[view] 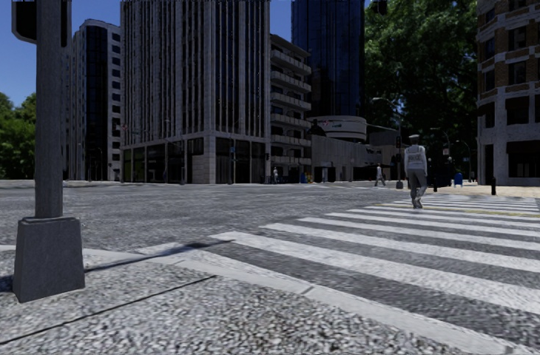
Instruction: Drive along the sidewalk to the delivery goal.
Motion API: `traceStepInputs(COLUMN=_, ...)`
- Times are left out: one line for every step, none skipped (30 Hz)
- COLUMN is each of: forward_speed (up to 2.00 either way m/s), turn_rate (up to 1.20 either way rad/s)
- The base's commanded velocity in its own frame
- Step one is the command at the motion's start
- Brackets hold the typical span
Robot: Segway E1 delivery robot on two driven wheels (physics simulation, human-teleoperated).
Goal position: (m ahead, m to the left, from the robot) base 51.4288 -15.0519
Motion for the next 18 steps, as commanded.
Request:
traceStepInputs(forward_speed=1.6, turn_rate=-0.52)
traceStepInputs(forward_speed=1.6, turn_rate=-0.52)
traceStepInputs(forward_speed=1.61, turn_rate=-0.52)
traceStepInputs(forward_speed=1.61, turn_rate=-0.52)
traceStepInputs(forward_speed=1.61, turn_rate=-0.52)
traceStepInputs(forward_speed=1.61, turn_rate=-0.52)
traceStepInputs(forward_speed=1.62, turn_rate=-0.52)
traceStepInputs(forward_speed=1.62, turn_rate=-0.52)
traceStepInputs(forward_speed=1.62, turn_rate=-0.52)
traceStepInputs(forward_speed=1.62, turn_rate=-0.52)
traceStepInputs(forward_speed=1.62, turn_rate=-0.52)
traceStepInputs(forward_speed=1.62, turn_rate=-0.52)
traceStepInputs(forward_speed=1.62, turn_rate=-0.52)
traceStepInputs(forward_speed=1.62, turn_rate=-0.52)
traceStepInputs(forward_speed=1.62, turn_rate=-0.52)
traceStepInputs(forward_speed=1.62, turn_rate=-0.52)
traceStepInputs(forward_speed=1.62, turn_rate=-0.52)
traceStepInputs(forward_speed=1.62, turn_rate=-0.52)
